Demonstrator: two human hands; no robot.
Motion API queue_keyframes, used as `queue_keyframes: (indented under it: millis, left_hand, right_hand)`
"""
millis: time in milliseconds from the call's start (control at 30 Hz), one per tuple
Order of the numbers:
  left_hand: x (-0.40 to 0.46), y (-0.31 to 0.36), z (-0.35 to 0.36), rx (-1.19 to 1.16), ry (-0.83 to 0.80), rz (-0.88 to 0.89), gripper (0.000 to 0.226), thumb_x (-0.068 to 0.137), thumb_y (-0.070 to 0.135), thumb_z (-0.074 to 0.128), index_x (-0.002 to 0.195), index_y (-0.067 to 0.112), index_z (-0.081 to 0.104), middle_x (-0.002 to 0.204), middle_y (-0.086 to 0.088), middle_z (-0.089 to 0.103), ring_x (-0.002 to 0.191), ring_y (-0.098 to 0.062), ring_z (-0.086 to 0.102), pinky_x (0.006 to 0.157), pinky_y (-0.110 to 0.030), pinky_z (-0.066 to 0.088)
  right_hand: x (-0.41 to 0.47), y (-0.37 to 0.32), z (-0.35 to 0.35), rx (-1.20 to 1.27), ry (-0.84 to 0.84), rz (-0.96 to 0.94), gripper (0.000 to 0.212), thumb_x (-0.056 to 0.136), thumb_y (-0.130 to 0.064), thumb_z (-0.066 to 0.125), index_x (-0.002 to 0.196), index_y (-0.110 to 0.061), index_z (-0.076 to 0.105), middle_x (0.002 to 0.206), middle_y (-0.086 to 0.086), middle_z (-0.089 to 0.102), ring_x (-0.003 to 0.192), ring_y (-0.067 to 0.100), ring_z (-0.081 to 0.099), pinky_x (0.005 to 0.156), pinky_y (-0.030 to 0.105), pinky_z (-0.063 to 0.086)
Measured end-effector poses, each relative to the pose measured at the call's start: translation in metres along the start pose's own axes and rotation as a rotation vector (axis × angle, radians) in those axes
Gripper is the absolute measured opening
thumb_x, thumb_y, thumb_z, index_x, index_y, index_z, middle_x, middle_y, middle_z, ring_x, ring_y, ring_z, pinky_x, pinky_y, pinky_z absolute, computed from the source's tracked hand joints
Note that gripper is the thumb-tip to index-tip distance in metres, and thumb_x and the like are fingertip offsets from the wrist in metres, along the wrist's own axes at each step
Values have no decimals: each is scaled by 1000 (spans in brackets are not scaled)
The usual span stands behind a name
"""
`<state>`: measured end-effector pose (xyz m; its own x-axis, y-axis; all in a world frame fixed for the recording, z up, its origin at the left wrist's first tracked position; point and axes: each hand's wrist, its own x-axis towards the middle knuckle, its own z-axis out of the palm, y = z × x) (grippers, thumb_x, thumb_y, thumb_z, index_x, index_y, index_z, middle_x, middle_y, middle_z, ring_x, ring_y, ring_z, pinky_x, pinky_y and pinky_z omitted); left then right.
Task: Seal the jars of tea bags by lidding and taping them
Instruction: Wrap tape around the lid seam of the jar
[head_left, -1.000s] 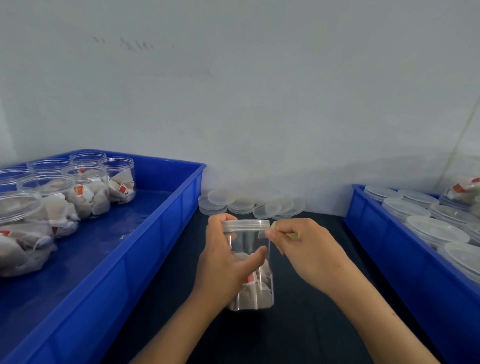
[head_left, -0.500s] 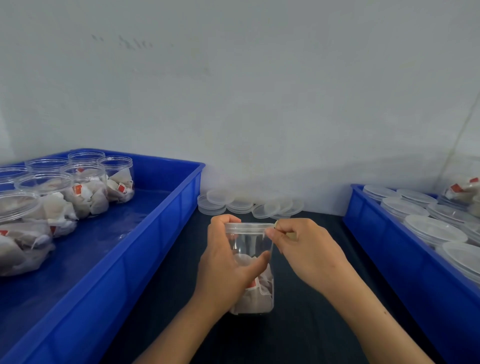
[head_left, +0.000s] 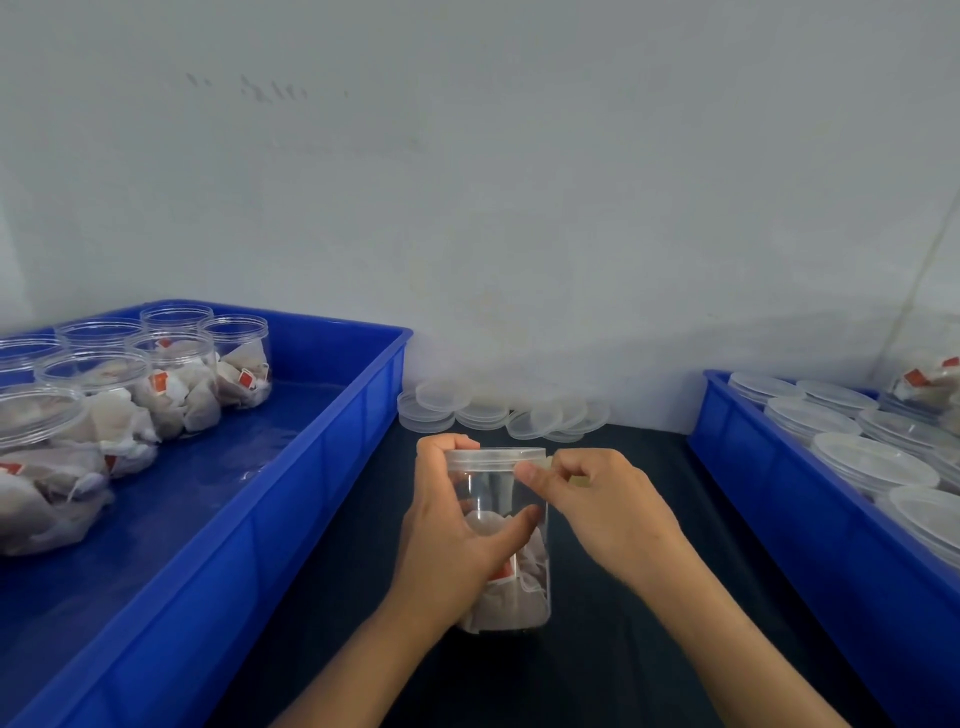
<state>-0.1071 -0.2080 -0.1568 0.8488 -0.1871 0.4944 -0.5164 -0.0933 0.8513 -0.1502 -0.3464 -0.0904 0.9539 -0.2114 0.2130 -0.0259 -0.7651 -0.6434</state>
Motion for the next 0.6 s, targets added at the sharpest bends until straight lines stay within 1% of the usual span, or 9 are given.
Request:
queue_keyframes:
  millis: [33,100,200,267,333,400,467,533,600]
  left_hand:
    - [0,0,0,-1,4,2,67,58,59,76,108,53,32,105,28,53,95,3,61,77,-24,56]
    - [0,2,1,11,15,10,66,56,59,73,107,53,32,103,33,50,94,5,60,72,-17,54]
    - [1,3,0,23,23,17,67,58,53,76,107,54,30,102,37,47,94,8,57,68,-11,51]
    - [1,1,0,8,11,12,68,65,42,83,107,55,31,103,37,47,97,9,56,71,-13,51]
    - [1,0,-1,-17,1,-1,68,66,39,83,107,56,31,104,36,49,99,8,57,77,-17,51]
    - [0,0,-2,-31,-9,-5,68,67,37,84,107,55,32,105,35,50,101,7,57,78,-17,53]
    - [0,1,-2,-37,-21,6,68,69,32,85,108,52,33,106,34,51,102,6,58,79,-14,52]
    - [0,2,-2,-52,-29,9,68,66,32,84,111,47,35,108,29,53,104,2,60,82,-15,51]
    - [0,2,-1,-80,-37,7,69,63,32,81,115,41,36,111,22,54,105,-1,61,84,-17,51]
  right_hand:
    - [2,2,-1,72,-28,3,52,86,-58,57,58,-16,44,50,-7,40,53,12,39,59,30,38]
    - [5,5,-6,188,-80,-9,51,89,-50,59,60,-11,43,57,-1,38,60,16,37,65,33,39]
    - [4,8,-10,222,-118,-37,48,93,-42,56,55,-17,43,58,-1,39,60,14,38,66,31,40]
    - [4,8,-9,232,-115,-34,48,94,-40,56,57,-12,47,59,1,40,61,16,38,66,31,40]
    - [5,8,-8,246,-107,-19,47,93,-41,57,65,-3,53,62,4,43,62,18,40,66,32,40]
    - [6,8,-7,219,-86,-24,47,92,-43,58,61,-9,52,60,3,44,61,18,40,66,33,41]
    - [7,8,-9,139,-53,-33,48,90,-46,60,53,-18,48,54,-4,43,58,14,40,64,33,40]
    - [7,8,-12,80,-36,-30,46,89,-48,61,54,-19,50,49,-7,44,52,11,40,60,33,39]
    - [7,7,-14,44,-52,-29,44,88,-50,60,57,-20,53,48,-7,44,51,10,40,59,33,39]
